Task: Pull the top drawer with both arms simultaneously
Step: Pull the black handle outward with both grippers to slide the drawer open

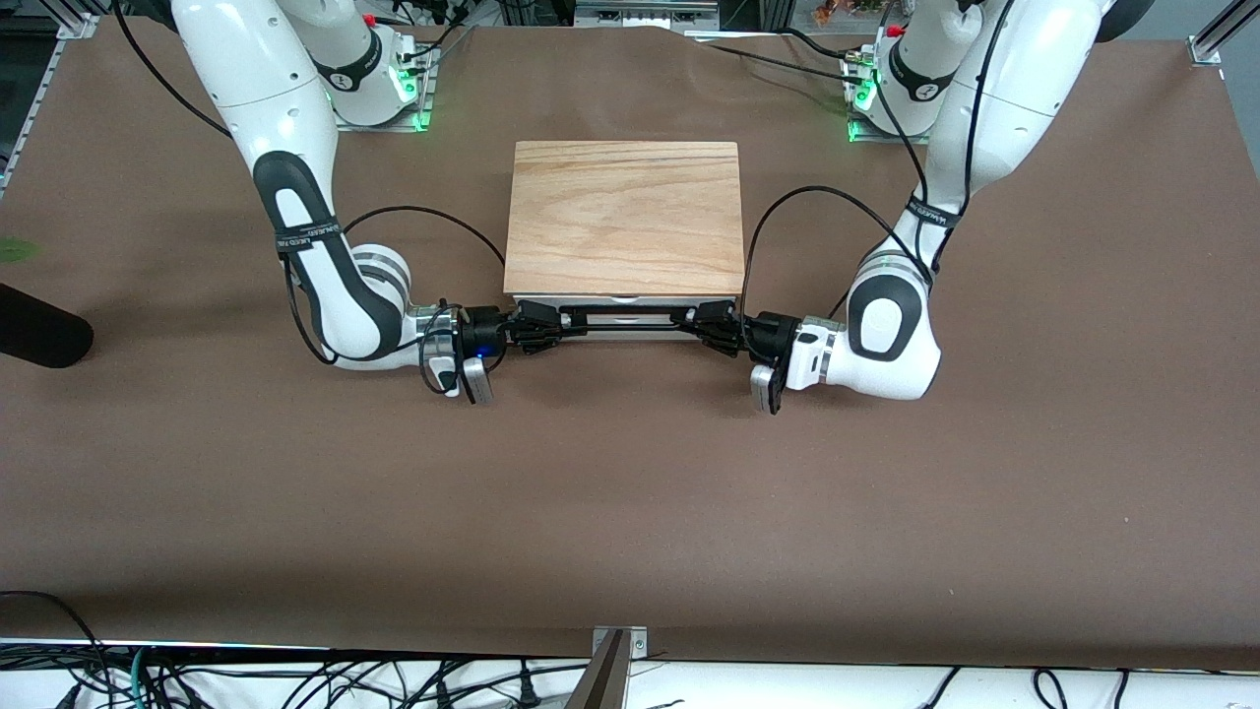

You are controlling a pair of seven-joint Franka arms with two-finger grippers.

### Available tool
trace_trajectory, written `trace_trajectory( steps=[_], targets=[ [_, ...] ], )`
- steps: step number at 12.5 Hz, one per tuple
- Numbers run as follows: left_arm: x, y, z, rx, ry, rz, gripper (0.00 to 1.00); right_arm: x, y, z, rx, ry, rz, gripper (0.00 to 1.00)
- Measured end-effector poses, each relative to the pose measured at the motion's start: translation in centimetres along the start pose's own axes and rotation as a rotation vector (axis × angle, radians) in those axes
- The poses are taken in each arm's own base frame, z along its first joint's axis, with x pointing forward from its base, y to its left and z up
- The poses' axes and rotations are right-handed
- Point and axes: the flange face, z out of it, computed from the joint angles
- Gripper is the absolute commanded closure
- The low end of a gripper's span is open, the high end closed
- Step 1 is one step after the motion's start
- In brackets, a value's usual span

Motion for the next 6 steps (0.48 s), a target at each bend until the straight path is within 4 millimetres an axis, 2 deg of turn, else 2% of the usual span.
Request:
trace_trajectory(
  steps=[6],
  targets=[
    [0.41, 0.17, -0.13, 0.010, 0.011, 0.008, 0.83, 0.33, -0.11, -0.15, -0.005, 0.006, -0.009, 0.95]
  ],
)
